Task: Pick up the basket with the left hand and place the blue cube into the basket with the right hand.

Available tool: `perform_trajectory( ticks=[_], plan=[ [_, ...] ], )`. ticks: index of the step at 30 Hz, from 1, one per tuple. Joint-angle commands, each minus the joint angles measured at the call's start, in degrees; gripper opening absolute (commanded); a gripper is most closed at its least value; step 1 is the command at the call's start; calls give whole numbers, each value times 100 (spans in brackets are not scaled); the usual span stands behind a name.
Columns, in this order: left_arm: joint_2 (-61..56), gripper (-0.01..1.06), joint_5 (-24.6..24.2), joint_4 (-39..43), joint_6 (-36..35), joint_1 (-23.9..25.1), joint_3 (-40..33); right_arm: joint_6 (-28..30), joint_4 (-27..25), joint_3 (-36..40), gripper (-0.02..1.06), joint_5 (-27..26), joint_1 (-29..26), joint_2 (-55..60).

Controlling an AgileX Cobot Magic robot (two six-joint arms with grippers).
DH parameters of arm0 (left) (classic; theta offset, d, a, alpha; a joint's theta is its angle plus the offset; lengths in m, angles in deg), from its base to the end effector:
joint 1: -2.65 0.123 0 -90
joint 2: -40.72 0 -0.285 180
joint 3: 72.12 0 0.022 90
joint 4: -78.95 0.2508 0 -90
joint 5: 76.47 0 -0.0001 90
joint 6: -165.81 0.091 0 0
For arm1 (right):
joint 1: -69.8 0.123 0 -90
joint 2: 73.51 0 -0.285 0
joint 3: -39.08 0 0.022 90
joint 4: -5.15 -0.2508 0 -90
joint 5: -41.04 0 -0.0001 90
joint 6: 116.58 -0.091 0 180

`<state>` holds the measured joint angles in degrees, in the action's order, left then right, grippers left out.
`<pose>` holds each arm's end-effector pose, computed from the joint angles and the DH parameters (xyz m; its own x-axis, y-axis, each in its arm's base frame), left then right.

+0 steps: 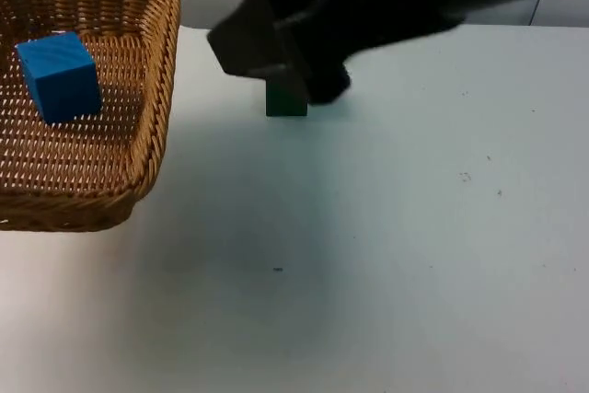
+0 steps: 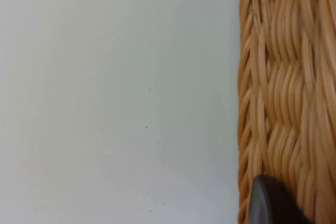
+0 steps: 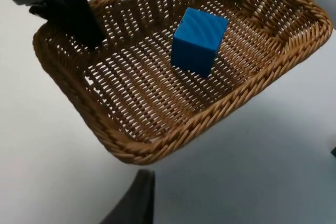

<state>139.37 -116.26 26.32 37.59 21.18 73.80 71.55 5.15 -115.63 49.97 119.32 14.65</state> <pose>0.2701 0.0416 0.1773 -0.8946 -0.1954 -0.4019 -0.0022 0.9013 -0.4332 0.1990 0.2331 0.2794 -0.2366 -0.4951 -0.8360 -0.8022 0.5851 -0.1194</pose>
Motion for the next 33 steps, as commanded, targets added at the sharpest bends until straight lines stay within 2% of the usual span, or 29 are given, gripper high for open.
perform_trajectory(
  ticks=[1, 7, 12, 21, 33],
  plan=[
    [-43, 0, 136, -240, 72, -75, 3, -125, -33, 481, 102, -437, 24, -420],
    [19, 0, 309, -254, 72, -75, 3, -280, -51, 1334, 102, -537, 24, -1488],
    [362, 0, 309, -302, 205, -75, 3, -473, 0, 1652, 102, -526, 24, -2437],
    [1024, 0, 494, -560, 628, -75, 3, -448, 0, 1679, 102, 168, 24, -3835],
    [1427, 0, 582, -829, 1122, -75, 3, -448, 0, 1705, 102, 412, 24, -4440]
  ],
)
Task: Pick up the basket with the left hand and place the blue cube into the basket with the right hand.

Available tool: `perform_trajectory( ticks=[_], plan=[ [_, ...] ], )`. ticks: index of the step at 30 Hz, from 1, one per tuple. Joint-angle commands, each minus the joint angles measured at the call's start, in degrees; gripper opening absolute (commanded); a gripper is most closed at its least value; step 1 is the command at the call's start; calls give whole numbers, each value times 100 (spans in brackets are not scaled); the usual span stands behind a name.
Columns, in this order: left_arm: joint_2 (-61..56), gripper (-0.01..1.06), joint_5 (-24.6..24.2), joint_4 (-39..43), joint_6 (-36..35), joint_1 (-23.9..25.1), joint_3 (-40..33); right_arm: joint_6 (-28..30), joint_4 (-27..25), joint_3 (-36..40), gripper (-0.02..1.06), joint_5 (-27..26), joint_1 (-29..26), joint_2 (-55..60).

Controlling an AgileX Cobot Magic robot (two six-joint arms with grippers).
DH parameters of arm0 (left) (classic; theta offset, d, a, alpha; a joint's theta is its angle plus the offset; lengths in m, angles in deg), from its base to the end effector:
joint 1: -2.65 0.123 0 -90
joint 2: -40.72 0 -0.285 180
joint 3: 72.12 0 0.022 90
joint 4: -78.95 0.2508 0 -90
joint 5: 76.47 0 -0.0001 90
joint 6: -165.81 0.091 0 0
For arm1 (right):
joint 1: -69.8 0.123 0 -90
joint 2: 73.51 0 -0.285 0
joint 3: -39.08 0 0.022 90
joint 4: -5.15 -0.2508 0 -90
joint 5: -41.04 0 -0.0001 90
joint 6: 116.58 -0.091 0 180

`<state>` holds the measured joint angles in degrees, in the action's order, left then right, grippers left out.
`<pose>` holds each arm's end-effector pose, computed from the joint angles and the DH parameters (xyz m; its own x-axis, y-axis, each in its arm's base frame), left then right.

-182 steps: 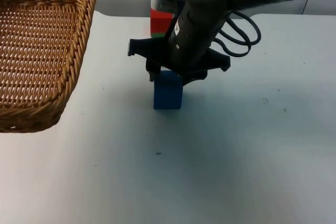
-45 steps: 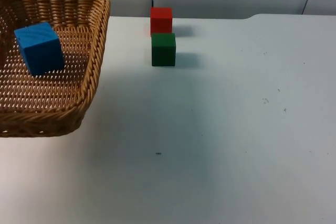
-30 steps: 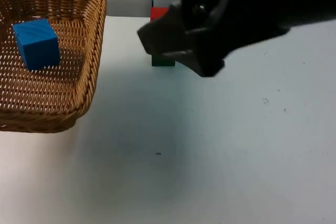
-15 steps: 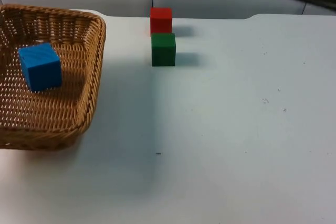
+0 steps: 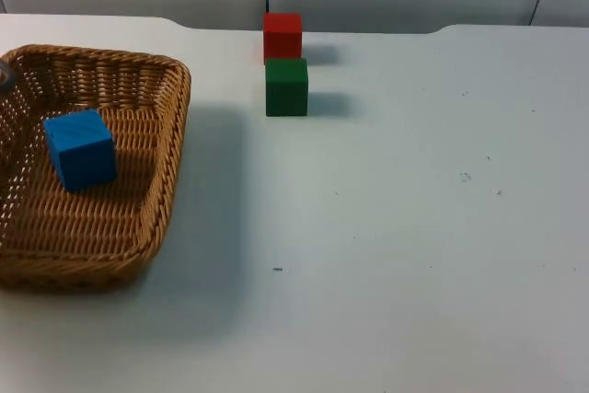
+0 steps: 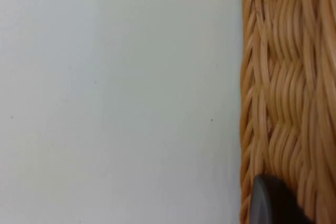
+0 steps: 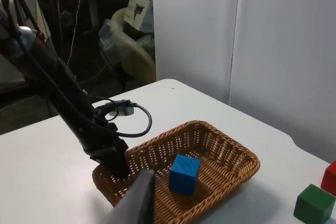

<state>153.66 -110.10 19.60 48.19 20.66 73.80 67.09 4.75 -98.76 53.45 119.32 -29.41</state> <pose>0.2851 0.0470 0.1095 -0.9350 -0.1782 -0.3067 -0.0334 0.9050 -0.4240 0.0870 0.1021 0.3458 -0.0541 -0.1515 -0.9870 -0.7659 0.6404 -0.0563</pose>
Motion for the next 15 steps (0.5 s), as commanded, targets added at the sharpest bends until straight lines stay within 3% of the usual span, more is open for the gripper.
perform_trajectory(
  ticks=[1, 4, 7, 8, 13, 15],
  plan=[
    [-2, 0, -3, -158, 62, -23, 3, -1, 40, 18, 102, 79, 24, -33],
    [-2, 1, 14, -133, 62, -23, 3, -1, 40, 18, 102, 104, 24, -33],
    [-2, 15, 38, -125, 62, -23, 3, -12, 40, 18, 102, 105, 24, -33],
    [-2, 15, 38, -125, 62, -23, 3, -12, 40, 18, 102, 105, 24, -33],
    [-2, 63, 52, -72, 62, -23, 3, -24, 40, 18, 102, 105, 24, -33],
    [-2, 67, 52, -48, 62, -23, 3, -24, 40, 18, 102, 105, 24, -33]
  ],
)
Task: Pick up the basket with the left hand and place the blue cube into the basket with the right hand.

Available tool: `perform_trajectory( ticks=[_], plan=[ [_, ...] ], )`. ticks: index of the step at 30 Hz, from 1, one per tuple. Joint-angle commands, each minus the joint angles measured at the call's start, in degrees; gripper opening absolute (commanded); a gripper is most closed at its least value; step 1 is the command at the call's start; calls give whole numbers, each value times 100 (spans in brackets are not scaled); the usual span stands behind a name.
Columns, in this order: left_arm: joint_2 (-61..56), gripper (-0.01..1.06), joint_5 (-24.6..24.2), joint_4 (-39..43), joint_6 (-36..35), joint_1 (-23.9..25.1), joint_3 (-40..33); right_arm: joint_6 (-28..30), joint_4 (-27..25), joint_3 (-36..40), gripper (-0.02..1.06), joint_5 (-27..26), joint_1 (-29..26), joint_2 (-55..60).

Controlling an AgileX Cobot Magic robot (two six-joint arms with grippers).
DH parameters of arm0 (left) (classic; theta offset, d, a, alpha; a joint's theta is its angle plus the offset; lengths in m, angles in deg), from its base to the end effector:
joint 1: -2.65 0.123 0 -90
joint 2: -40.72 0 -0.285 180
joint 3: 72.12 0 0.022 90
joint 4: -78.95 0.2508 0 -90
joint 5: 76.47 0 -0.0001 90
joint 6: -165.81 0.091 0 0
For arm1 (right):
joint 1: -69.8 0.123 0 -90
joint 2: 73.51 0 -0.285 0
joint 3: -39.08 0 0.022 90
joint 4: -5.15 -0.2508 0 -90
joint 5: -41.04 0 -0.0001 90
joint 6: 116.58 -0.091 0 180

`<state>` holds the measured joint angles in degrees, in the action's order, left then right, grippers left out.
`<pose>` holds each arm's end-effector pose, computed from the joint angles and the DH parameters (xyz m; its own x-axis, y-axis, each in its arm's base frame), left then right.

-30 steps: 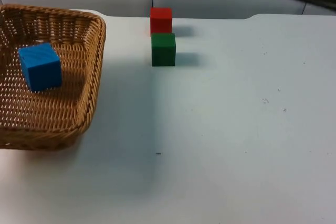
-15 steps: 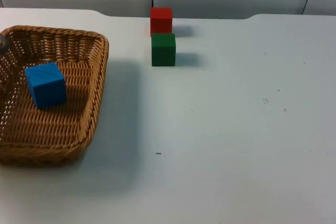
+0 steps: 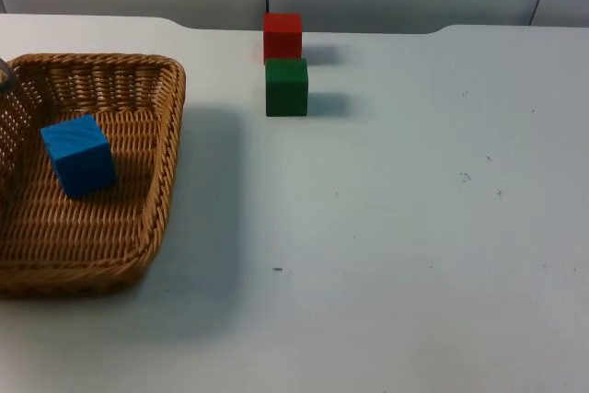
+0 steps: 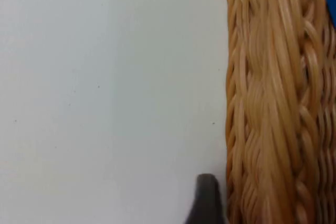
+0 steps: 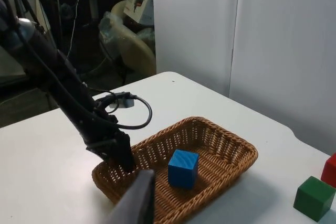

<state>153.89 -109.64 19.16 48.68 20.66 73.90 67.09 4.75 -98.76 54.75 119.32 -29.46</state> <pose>0.2861 0.0477 0.1087 -0.9331 -0.1793 -0.3118 -0.0342 0.9071 -0.4195 0.0866 0.1017 0.3439 -0.0681 -0.1679 -0.9835 -0.7668 0.6394 -0.0561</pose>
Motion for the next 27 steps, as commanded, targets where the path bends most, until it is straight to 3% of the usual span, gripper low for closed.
perform_trajectory(
  ticks=[1, 7, 15, 27],
  plan=[
    [-25, 74, -21, 53, -46, -23, -7, -24, 40, 18, 102, -26, 24, -29],
    [-185, 76, -289, 238, -182, -23, 28, -24, 40, 18, 102, -26, 24, -29],
    [-1336, 76, -475, 1732, -1663, -23, 486, -24, 40, 18, 102, -26, 24, -29],
    [-3800, 76, -767, 1945, -2455, -23, 952, 22, 40, 18, 102, -129, 24, -29]
  ],
)
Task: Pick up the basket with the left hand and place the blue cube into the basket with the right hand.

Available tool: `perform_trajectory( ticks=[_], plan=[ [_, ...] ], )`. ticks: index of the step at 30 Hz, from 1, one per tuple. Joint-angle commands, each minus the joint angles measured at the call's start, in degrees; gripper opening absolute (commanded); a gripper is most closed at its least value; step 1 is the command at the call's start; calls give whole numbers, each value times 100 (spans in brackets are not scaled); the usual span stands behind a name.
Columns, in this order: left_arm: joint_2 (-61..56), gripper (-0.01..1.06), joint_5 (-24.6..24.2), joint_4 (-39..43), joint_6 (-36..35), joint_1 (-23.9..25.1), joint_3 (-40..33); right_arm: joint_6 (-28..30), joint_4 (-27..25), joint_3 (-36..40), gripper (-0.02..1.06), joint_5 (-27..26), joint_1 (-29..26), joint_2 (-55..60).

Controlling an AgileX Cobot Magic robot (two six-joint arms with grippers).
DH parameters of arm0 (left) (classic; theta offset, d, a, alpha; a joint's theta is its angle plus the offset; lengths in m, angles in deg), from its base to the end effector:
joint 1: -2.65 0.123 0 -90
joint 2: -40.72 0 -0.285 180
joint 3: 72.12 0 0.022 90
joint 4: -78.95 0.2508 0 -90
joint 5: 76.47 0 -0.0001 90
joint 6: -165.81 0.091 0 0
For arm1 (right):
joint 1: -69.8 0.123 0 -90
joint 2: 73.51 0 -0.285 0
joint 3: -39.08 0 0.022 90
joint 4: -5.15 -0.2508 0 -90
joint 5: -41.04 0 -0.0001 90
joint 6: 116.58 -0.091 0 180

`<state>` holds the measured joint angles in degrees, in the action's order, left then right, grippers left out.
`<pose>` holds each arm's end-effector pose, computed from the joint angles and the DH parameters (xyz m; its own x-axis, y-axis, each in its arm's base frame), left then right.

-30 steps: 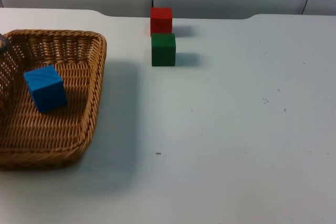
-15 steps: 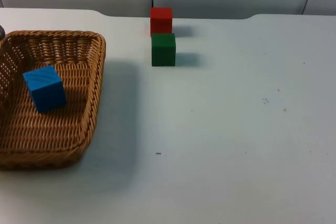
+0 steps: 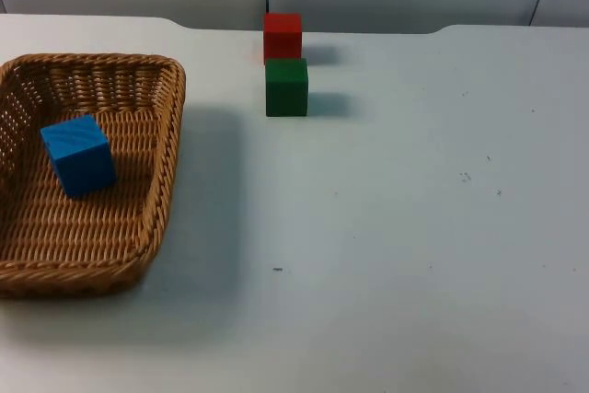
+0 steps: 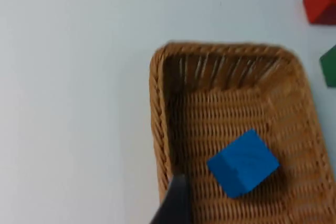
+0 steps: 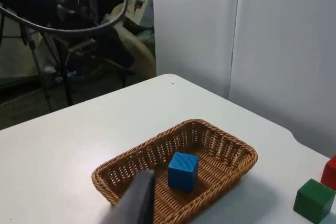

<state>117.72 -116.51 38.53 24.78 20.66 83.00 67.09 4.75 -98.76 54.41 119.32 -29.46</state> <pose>0.2445 0.0395 0.3126 -0.6627 -0.1178 -0.7395 0.0701 0.9735 -0.2179 0.0867 0.1018 0.3444 -0.0643 -0.1635 -0.9845 -0.7666 0.6397 -0.0562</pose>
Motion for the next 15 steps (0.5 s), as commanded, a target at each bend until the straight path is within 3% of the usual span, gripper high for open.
perform_trajectory(
  ticks=[1, 6, 9, 15],
  plan=[
    [-502, 76, -76, 41, -110, -23, 42, 34, 40, 18, 102, -99, 24, -29],
    [-1726, 76, 26, 454, -614, -23, 21, 34, 40, 18, 102, -99, 24, -29],
    [-2713, 76, 208, 1027, -1299, -52, -113, 34, 40, 18, 102, -99, 24, -29],
    [-3655, 76, 210, 1100, -1440, -371, -526, 35, 40, 18, 102, -60, 24, -29]
  ],
)
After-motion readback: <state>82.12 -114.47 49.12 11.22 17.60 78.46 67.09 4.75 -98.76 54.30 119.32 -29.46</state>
